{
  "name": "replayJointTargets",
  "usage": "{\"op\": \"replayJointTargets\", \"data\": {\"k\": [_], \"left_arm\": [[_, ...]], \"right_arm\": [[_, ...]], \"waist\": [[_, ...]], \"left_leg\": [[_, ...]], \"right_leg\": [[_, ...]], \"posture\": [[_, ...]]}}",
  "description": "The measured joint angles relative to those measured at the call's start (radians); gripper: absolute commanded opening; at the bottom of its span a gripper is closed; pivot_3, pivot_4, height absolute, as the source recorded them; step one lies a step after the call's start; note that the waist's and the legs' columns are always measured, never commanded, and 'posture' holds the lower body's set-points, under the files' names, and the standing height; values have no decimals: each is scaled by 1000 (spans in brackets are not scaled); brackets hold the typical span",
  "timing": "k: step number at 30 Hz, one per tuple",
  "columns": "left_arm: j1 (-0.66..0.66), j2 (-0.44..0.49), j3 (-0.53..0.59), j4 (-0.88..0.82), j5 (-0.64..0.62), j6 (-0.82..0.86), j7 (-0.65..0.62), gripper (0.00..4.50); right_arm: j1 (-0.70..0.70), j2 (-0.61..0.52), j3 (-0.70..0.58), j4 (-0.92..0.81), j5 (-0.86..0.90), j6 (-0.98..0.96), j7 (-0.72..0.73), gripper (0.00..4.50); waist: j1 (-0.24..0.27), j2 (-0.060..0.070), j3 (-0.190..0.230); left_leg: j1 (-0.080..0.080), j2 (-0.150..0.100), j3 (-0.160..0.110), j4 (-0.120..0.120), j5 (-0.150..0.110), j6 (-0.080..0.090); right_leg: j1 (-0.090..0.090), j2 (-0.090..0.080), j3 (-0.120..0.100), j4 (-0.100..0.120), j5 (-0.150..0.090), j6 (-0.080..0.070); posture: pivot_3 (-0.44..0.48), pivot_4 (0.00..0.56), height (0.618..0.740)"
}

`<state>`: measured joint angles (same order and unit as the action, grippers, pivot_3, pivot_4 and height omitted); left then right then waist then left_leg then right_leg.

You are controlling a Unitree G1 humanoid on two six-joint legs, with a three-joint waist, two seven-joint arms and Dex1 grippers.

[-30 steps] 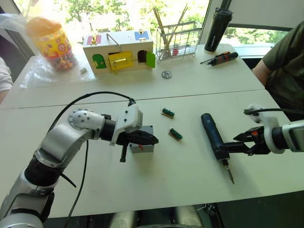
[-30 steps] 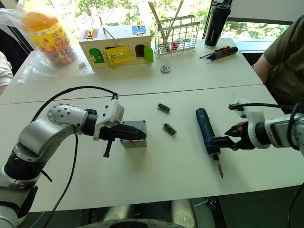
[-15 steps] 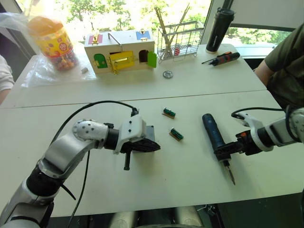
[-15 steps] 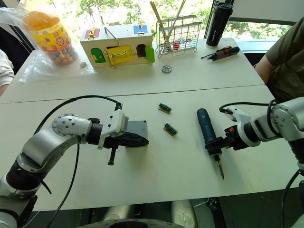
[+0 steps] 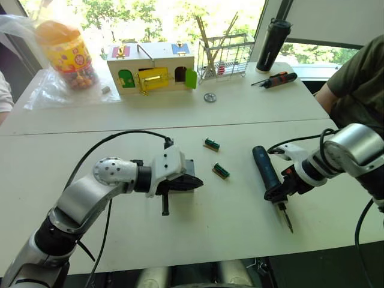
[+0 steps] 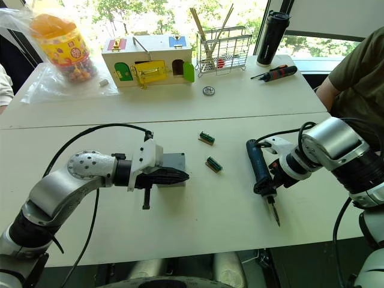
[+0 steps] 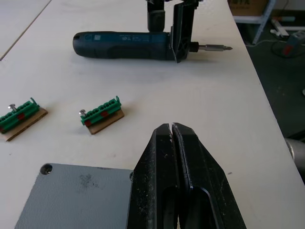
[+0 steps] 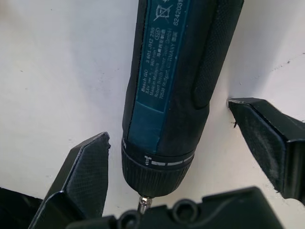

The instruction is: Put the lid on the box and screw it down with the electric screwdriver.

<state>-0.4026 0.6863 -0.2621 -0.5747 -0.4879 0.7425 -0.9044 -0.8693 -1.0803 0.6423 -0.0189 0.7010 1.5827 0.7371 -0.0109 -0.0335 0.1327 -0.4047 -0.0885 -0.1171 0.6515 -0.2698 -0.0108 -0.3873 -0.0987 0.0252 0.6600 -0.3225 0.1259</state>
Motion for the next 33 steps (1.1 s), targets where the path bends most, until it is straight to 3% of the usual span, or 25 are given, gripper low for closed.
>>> {"op": "replayJointTargets", "data": {"k": [5,15,22,28,30,33], "left_arm": [[0,-23,-7,1,10,-4,24,0],[7,-37,-21,19,28,-12,36,0],[5,-24,24,132,26,-45,-2,0],[-37,16,65,270,25,-85,-80,0],[-76,22,92,301,18,-93,-105,0],[-106,39,111,325,9,-91,-141,0]], "right_arm": [[-18,-7,87,12,-118,-69,91,1786],[33,-75,137,-14,-284,-211,282,1773],[42,-58,62,35,-312,-232,369,1773],[-43,59,-210,150,-247,-119,325,1773],[-82,108,-398,166,-225,-54,274,1773],[-81,213,-693,120,-191,-20,196,1773]], "waist": [[-1,-4,-3],[24,-7,-5],[20,-3,-2],[0,26,16],[2,26,16],[0,26,16]], "left_leg": [[0,0,0,0,0,0],[1,0,0,0,-1,1],[3,0,-1,-2,-1,1],[-12,-1,4,-1,4,-6],[-21,-1,2,-1,6,-10],[-22,0,1,-2,6,-10]], "right_leg": [[0,0,0,-2,0,0],[4,0,-1,-6,1,-2],[6,0,-1,-8,2,-3],[-13,-3,0,4,3,-1],[-23,-2,-2,7,3,-1],[-23,-1,-3,7,3,-1]], "posture": [[0,150,740],[0,150,740],[0,150,740],[0,150,740],[0,150,740],[0,150,740]]}}
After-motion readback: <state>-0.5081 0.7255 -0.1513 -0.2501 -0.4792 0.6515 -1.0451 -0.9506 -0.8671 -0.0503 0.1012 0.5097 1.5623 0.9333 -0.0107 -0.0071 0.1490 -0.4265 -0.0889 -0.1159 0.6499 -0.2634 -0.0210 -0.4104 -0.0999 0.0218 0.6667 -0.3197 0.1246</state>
